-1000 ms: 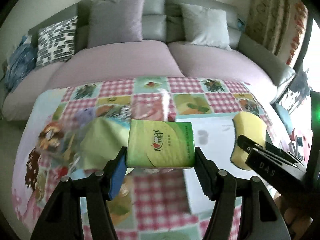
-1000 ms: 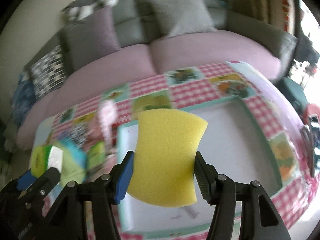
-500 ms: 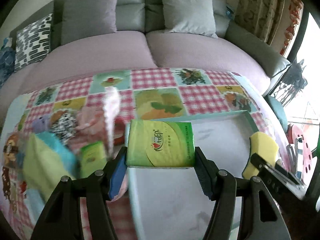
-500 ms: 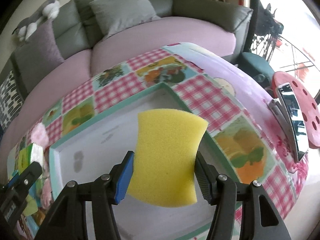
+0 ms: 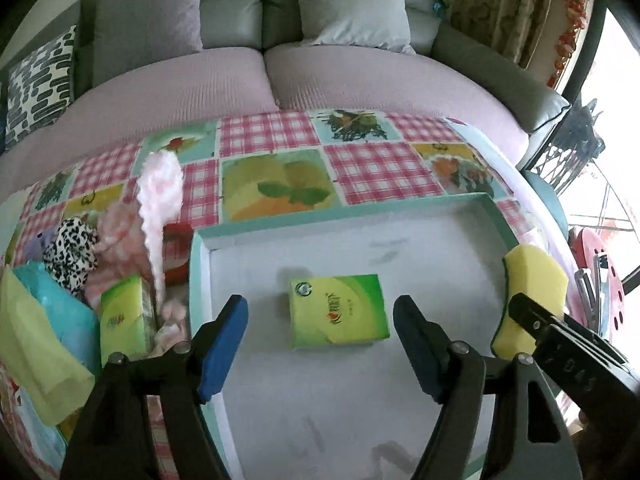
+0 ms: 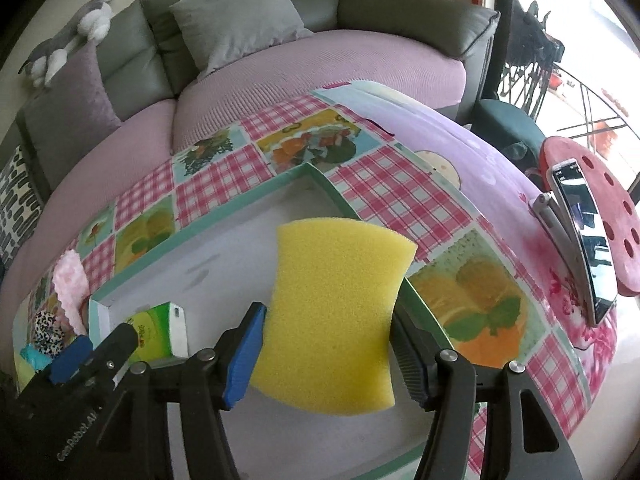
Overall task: Organize soft objects
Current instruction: 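Open the left tool over the tray while the right tool releases the sponge inside it, then move the left tool to the blue face mask while the right tool reaches the green cloth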
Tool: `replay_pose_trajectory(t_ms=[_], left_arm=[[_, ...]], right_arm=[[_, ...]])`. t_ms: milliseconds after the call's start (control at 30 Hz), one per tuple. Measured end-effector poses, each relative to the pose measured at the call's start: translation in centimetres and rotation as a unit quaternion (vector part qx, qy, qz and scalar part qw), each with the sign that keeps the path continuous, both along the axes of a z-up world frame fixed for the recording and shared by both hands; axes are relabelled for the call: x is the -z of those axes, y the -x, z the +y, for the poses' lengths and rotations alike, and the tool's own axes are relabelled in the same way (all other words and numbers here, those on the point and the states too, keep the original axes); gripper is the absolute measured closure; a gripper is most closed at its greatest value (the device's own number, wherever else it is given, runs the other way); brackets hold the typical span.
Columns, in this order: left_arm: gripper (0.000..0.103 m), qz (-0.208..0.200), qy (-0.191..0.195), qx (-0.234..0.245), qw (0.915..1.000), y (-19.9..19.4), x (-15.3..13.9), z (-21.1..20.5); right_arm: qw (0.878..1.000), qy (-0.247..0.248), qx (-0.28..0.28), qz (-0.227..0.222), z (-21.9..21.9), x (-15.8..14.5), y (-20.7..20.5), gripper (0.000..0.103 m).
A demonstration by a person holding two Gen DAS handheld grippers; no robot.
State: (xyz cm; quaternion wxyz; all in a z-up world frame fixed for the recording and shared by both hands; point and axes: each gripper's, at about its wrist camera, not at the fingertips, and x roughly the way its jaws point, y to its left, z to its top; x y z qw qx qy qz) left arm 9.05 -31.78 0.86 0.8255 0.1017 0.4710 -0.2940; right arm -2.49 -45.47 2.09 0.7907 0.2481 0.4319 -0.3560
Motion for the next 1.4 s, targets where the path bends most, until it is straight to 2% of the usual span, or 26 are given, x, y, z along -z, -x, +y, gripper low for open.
replay_pose_trajectory(t_ms=[167, 200, 233, 267, 333, 400, 467, 633, 833, 967, 1067, 1200, 1300, 1400], left_arm=[[0.025, -0.001, -0.012, -0.035, 0.9993, -0.7, -0.1, 1.5], [0.021, -0.001, -0.014, -0.043, 0.999, -0.8, -0.1, 1.8], [0.013, -0.001, -0.017, -0.052, 0.9985, -0.9, -0.1, 2.2], [0.01, 0.0, -0.017, -0.057, 0.9983, -1.1, -0.1, 2.4], [0.009, 0.0, -0.014, -0.068, 0.9976, -1.2, -0.3, 3.0], [0.009, 0.003, -0.013, -0.074, 0.9971, -1.4, -0.4, 3.4], [0.009, 0.002, -0.007, -0.078, 0.997, -1.4, -0.6, 3.9], [0.009, -0.029, 0.011, -0.079, 0.9964, -0.8, -1.3, 4.9], [0.009, -0.011, 0.023, -0.073, 0.997, -1.1, -1.3, 5.4], [0.009, -0.051, 0.001, -0.075, 0.9959, -0.7, -1.8, 5.5], [0.009, -0.061, 0.006, -0.082, 0.9948, -0.7, -2.7, 5.9], [0.009, -0.054, 0.006, -0.09, 0.9944, -0.8, -3.5, 7.0], [0.009, -0.047, -0.002, -0.099, 0.994, -0.6, -4.7, 8.2], [0.009, -0.06, -0.003, -0.109, 0.9922, -0.4, -6.2, 10.2]], right_arm=[[1.0, 0.001, -0.007, 0.012, 0.4, 0.2, 0.0, 0.026], [1.0, 0.001, -0.007, 0.014, 0.4, 0.2, 0.0, 0.025], [1.0, 0.002, -0.007, 0.015, 0.5, 0.2, 0.0, 0.025], [1.0, 0.002, -0.008, 0.016, 0.6, 0.2, 0.1, 0.024], [1.0, 0.005, -0.01, 0.018, 0.8, 0.1, 0.1, 0.01], [1.0, 0.006, -0.011, 0.017, 0.9, 0.1, 0.2, 0.002], [1.0, 0.0, -0.014, 0.011, 1.1, 0.0, 0.1, 0.002], [1.0, -0.01, -0.025, -0.016, 1.8, -0.4, 0.0, 0.0], [0.999, 0.025, -0.039, 0.005, 2.7, -0.7, -0.7, 0.0], [0.999, 0.027, -0.035, -0.001, 2.6, -0.7, -0.5, 0.0], [0.998, 0.042, -0.038, -0.011, 2.9, -1.2, -0.5, 0.0], [0.998, 0.017, -0.045, -0.031, 3.0, -1.4, -0.6, 0.0], [0.998, 0.015, -0.052, -0.022, 3.9, -1.4, -1.2, 0.0], [0.996, -0.006, -0.085, -0.031, 5.4, -1.4, -2.2, 0.0]])
